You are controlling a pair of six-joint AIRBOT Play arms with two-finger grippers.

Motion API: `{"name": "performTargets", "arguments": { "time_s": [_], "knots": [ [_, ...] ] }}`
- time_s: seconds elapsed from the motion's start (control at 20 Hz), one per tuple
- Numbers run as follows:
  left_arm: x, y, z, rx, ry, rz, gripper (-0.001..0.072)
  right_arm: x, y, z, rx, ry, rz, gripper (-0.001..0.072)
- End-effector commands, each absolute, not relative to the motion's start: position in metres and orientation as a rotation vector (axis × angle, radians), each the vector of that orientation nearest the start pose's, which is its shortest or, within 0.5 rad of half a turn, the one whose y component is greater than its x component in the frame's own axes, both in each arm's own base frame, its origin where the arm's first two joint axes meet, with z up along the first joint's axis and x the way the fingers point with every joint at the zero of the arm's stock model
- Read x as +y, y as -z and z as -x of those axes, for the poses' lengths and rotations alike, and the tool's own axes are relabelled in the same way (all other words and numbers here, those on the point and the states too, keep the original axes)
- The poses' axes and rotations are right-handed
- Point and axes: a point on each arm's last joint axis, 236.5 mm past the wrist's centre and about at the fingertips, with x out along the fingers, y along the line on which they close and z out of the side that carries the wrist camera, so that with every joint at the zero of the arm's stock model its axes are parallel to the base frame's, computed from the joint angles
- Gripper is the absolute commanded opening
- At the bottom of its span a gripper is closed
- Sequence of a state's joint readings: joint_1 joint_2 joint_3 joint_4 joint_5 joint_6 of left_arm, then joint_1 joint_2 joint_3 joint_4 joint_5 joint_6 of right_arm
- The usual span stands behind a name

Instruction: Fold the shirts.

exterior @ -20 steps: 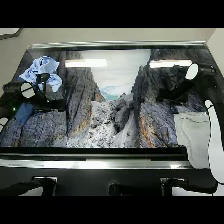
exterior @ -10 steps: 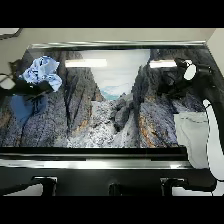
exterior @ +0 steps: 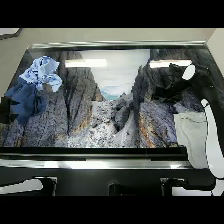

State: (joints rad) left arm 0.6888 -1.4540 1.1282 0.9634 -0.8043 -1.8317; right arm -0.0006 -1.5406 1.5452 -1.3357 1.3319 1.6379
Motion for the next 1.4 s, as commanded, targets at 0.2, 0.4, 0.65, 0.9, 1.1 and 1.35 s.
{"name": "performTargets", "arguments": {
  "time_s": [0.2, 0.4, 0.65, 0.9, 1.1, 1.35],
  "knots": [
    [0.228, 0.045, -0.481, 0.529, -0.512, 1.292, 0.072, 0.07, -0.035, -0.437, 1.342, -0.166, -0.313, 0.0688],
    [0.215, 0.082, -0.479, 0.615, -0.521, 1.343, 0.0199, 0.074, -0.034, -0.428, 1.384, -0.179, -0.324, 0.0686],
    [0.216, 0.048, -0.484, 0.571, -0.468, 1.282, 0.0023, 0.075, -0.034, -0.416, 1.43, -0.19, -0.323, 0.0676],
    [0.201, -0.131, -0.483, 0.312, -0.281, 0.992, 0.0022, 0.07, -0.051, -0.417, 1.376, -0.179, -0.295, 0.066],
    [0.097, -0.287, -0.434, 0.135, -0.009, 0.75, 0.0022, 0.05, -0.089, -0.41, 1.274, -0.126, -0.219, 0.066],
    [-0.062, -0.39, -0.353, 0.026, 0.386, 0.707, 0.0022, 0.034, -0.158, -0.39, 1.092, -0.084, -0.155, 0.0661]
  ]
}}
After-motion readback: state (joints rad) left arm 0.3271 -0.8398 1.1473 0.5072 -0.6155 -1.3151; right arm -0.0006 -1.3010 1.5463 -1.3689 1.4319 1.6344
